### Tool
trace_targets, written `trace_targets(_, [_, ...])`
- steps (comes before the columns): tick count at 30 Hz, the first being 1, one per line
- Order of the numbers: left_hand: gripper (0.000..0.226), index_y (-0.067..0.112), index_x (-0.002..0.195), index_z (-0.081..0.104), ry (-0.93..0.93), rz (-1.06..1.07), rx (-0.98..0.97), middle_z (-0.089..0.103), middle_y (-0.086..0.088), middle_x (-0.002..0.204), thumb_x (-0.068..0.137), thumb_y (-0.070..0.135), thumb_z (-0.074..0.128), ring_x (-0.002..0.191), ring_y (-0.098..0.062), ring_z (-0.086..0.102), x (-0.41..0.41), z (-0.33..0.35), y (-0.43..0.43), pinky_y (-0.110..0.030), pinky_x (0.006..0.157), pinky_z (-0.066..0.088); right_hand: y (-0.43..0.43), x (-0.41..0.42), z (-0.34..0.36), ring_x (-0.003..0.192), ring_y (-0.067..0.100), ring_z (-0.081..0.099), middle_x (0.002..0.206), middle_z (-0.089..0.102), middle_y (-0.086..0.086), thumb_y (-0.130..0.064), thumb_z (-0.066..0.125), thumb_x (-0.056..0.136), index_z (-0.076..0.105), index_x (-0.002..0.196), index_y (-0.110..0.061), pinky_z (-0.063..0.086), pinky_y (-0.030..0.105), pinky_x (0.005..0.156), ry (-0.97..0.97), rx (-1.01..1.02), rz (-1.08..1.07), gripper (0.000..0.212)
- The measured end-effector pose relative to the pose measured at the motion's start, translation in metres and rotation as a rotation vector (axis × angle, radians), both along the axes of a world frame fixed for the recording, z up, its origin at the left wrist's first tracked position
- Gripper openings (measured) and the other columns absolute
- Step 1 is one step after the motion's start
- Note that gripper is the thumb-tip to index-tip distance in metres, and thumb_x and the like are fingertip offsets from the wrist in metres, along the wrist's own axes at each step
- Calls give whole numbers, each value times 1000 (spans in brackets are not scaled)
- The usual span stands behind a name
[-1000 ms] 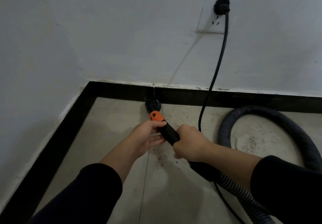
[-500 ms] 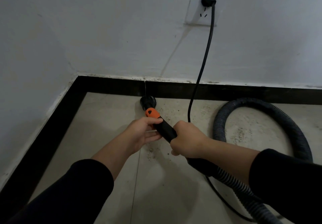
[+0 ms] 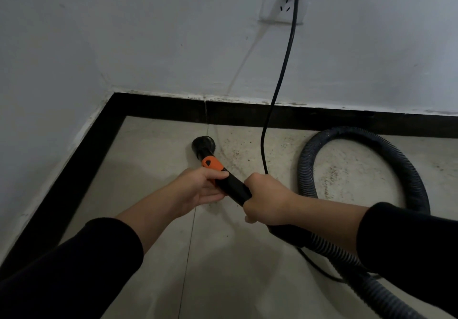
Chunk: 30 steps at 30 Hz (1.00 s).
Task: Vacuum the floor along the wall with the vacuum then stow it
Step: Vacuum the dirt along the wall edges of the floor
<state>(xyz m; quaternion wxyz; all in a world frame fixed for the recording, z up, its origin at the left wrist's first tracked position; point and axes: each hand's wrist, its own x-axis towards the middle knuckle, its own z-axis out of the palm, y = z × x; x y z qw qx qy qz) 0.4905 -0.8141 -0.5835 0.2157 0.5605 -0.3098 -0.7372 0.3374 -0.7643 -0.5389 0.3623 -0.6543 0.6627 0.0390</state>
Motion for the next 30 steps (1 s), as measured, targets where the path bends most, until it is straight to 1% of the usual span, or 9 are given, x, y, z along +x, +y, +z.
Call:
trace_targets(9, [33,-1,111,61,-25,-40,27,75,-17,93,83,12,72,84,-24,74,3,4,15,-25,66,60,14,-3,4,58,10,49,71,50,0,-8,66,81,44,82,-13,39,22,47,28,35,42,23])
trace_targets(12, [31,0,108,60,-23,24,26,75,-17,92,81,10,72,83,-24,74,1,3,25,-24,68,60,17,-3,5,62,15,54,70,52,2,-5,66,80,44,76,-13,44,24,52,48,62,72,24])
trace_targets(15, [33,0,110,59,-17,82,33,73,-18,96,81,9,73,82,-24,74,-2,2,36,-24,67,60,21,-3,8,69,20,55,71,51,2,-5,68,80,38,71,-16,46,27,56,84,97,114,33])
trace_targets(18, [39,-1,116,58,-9,96,42,71,-20,100,81,9,73,80,-23,74,-2,1,47,-24,64,59,27,-2,9,74,21,54,71,48,2,-8,71,80,36,72,-14,44,28,59,137,134,180,36])
trace_targets(21, [39,-1,116,58,-19,87,51,71,-20,101,82,10,72,83,-23,74,-2,1,57,-25,68,59,33,-1,10,78,22,53,73,46,2,-11,75,78,40,81,-11,42,27,61,176,165,242,35])
trace_targets(23, [37,-1,115,59,-19,93,49,72,-19,98,82,10,72,82,-23,74,-1,0,64,-26,69,59,34,-1,11,77,21,52,74,46,2,-14,78,76,40,84,-11,39,25,52,191,190,276,38])
trace_targets(25, [37,-1,114,60,-18,122,42,73,-19,95,81,11,73,81,-23,74,-1,-1,71,-25,68,59,33,-1,12,72,19,52,73,47,1,-17,81,74,41,80,-11,37,21,49,200,224,316,41])
trace_targets(27, [38,-3,113,61,-30,159,36,73,-18,95,80,11,73,81,-23,74,-2,-2,79,-25,66,59,33,-1,12,64,15,50,72,49,0,-21,82,72,40,71,-15,39,21,50,189,263,349,43])
trace_targets(30, [37,-4,112,62,-38,194,34,74,-18,93,80,11,73,81,-23,74,-2,-4,90,-25,65,58,35,-1,11,63,13,52,73,52,-1,-26,81,74,45,72,-15,43,23,56,155,315,377,38])
